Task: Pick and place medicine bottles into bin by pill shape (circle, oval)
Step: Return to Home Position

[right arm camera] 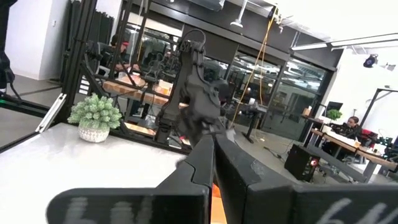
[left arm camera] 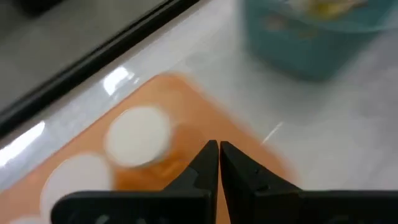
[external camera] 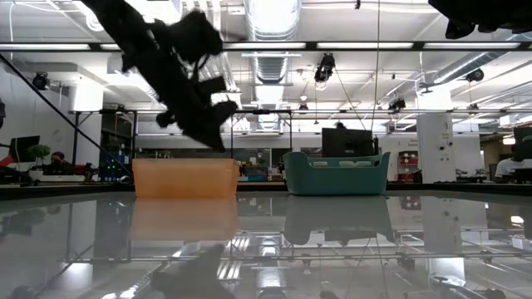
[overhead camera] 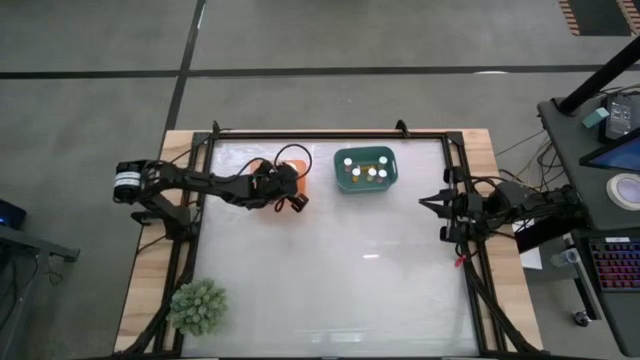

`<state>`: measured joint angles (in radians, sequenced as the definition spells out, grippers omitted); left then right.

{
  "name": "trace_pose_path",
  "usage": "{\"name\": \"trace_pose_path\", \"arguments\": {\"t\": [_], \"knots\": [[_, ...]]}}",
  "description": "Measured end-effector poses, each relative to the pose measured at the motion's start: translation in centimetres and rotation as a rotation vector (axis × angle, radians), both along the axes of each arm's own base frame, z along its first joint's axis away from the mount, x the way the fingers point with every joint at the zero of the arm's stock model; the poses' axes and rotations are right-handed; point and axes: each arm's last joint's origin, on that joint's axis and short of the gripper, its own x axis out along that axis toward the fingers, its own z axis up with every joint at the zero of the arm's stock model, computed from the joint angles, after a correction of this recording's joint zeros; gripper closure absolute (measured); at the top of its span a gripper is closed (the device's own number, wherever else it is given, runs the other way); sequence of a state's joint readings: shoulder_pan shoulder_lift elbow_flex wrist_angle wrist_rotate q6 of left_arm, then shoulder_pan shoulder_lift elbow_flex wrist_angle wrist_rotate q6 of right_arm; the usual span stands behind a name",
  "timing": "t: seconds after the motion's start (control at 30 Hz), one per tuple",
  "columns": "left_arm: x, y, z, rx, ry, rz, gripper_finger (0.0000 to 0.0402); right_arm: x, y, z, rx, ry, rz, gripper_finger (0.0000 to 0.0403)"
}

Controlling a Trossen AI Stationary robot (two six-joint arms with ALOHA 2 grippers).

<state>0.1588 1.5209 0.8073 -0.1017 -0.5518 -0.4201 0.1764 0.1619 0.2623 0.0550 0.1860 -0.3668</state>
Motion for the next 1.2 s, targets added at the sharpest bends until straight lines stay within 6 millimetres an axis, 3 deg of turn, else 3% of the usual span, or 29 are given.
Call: {"name": "trace_pose_path", "arguments": {"t": [0.2, 0.33, 0.47, 0.57, 0.9, 1.2], "knots": [[0.1, -5.2, 4.0, 0.126, -0.067, -0.396, 0.0401, 0.1, 0.0, -0.4, -0.034, 0.024, 0.004, 0.0394], [-1.7, -9.1, 6.7, 0.167, -0.15, -0.688, 0.0401, 0.1, 0.2, -0.4, -0.064, 0.022, 0.058, 0.0394], [-4.7, -11.1, 8.8, 0.23, -0.244, -0.763, 0.0401, 0.0, 0.3, -0.5, -0.081, 0.02, 0.079, 0.0394], [-6.9, -11.4, 9.3, 0.276, -0.311, -0.745, 0.0401, 0.0, 0.3, -0.4, -0.08, 0.017, 0.079, 0.0394], [-12.3, -9.5, 5.9, 0.322, -0.518, -0.695, 0.0401, -0.1, 0.2, -0.4, -0.072, 0.012, 0.08, 0.0394], [-15.3, -8.6, 2.2, 0.338, -0.636, -0.631, 0.0401, -0.1, 0.2, -0.4, -0.078, 0.012, 0.079, 0.0394]]}}
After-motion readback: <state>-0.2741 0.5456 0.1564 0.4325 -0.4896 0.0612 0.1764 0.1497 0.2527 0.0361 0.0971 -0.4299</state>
